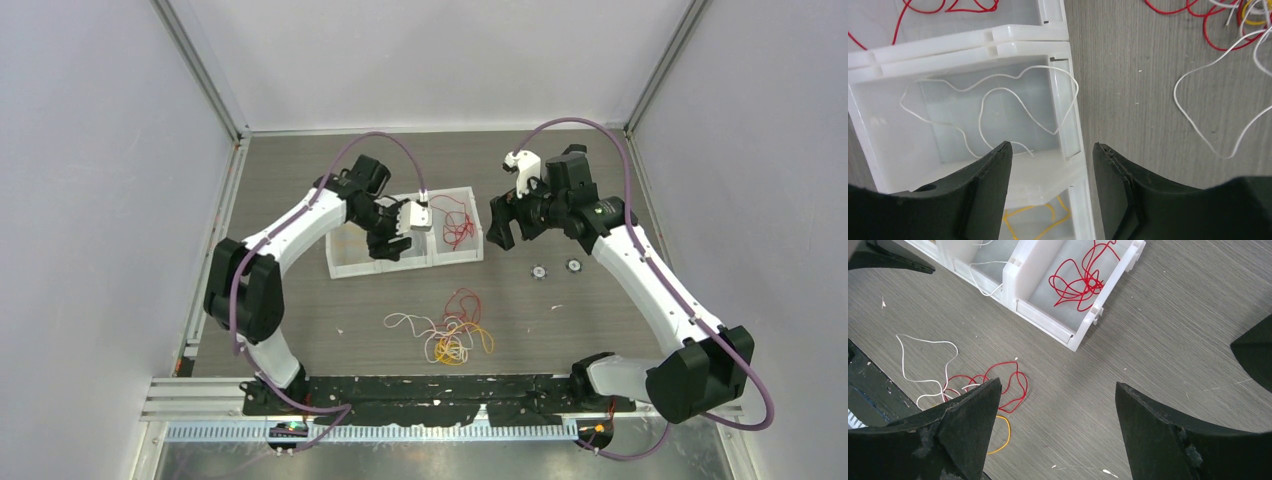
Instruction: Untangle the cables
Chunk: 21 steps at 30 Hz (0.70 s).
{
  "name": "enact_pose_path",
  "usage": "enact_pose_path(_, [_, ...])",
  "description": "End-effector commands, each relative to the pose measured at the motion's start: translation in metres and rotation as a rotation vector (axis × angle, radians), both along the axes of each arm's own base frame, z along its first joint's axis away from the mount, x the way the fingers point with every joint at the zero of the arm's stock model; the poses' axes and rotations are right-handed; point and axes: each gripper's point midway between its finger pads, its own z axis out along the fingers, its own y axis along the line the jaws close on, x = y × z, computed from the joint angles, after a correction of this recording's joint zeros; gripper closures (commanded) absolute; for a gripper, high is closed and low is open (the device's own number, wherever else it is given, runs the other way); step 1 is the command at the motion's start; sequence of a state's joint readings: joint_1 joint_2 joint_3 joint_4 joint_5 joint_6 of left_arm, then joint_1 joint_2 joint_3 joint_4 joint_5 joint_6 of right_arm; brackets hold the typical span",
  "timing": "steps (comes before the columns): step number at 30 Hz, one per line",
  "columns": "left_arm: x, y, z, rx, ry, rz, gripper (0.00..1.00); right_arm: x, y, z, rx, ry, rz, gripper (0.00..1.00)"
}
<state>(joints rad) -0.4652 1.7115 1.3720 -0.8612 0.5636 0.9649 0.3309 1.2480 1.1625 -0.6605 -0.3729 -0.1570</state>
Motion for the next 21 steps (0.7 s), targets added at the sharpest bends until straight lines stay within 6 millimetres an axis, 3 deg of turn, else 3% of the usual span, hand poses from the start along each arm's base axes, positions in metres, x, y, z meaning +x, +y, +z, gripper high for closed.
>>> enact_pose_path(1, [0.013, -0.021, -0.002, -0.021, -0.136, -0.188, 0.4, 0.003, 0.002, 0.007, 0.016, -0.02, 0.013, 0.1])
enact_pose_path(6, [0.012, -0.026, -0.025, 0.039, -0.137, -0.264, 0.43, 0.006, 0.002, 0.006, 0.02, -0.005, 0.008, 0.11])
enact_pose_path(10, [0.017, -0.028, -0.031, 0.07, -0.165, -0.287, 0.47, 0.007, 0.001, 0.004, 0.027, 0.008, 0.001, 0.11])
enact_pose_path(21, [0.026, -0.022, -0.047, 0.163, -0.191, -0.331, 0.76, 0.01, -0.002, -0.001, 0.029, 0.034, -0.012, 0.14])
